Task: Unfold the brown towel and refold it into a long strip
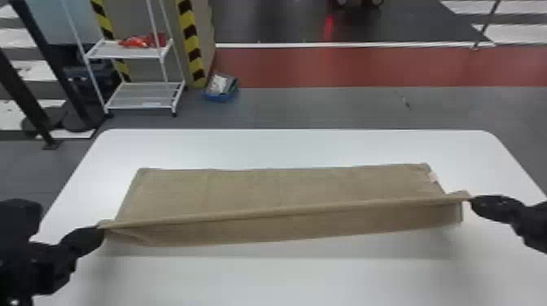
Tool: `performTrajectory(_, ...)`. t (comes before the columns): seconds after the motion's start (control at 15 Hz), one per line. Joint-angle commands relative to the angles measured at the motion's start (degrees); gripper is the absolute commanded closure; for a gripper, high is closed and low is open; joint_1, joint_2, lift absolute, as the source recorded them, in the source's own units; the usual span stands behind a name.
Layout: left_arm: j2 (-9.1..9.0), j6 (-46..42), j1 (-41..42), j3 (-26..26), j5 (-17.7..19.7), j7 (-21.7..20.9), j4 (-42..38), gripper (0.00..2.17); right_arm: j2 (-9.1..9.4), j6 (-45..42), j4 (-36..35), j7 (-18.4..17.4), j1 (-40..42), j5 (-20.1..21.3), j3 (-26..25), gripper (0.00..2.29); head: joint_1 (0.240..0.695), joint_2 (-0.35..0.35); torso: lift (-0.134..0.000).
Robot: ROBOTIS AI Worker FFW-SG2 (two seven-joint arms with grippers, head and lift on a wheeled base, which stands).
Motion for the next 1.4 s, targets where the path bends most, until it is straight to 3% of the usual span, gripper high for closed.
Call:
performTrajectory(0.0,0.50,0.6,-3.7,-0.6,-2.7,-0.6,2.9,2.09,0.04,2.4,2.5,0.4,-4.3,1.3,3.0,1.69,0.695,0.039,-0.122)
performTrajectory(0.2,1.91,0.9,-8.0,-3.0,-4.5,-1.3,5.6,2.04,0.92,5.4,5.8,0.5,-9.8,2.7,6.9,1.69,0.695,0.057,-0.122)
performTrajectory(0.4,1.91,4.1,-10.7,-3.7,-5.8,-1.8,4.6,2.04,1.00,7.7,9.6,0.8,-14.2,3.2,8.6,1.69,0.695,0.061,-0.122)
performTrajectory(0.6,3.14,6.0,-15.4,-6.8,-9.2,-2.5,5.2,2.04,1.09,9.3,13.2,0.8,-18.7,3.6,10.4,1.69,0.695,0.056,-0.122)
performTrajectory(0.93,4.90,6.8,-24.3,-12.0,-15.0,-2.6,15.8,2.04,1.00,11.2,20.7,0.9,-26.0,4.4,13.1,1.69,0.695,0.032,-0.122)
performTrajectory(1.33,7.27,6.8,-28.7,-13.5,-15.9,-1.0,25.5,2.04,1.35,11.2,28.1,0.9,-31.7,7.3,17.1,1.69,0.695,0.034,-0.122)
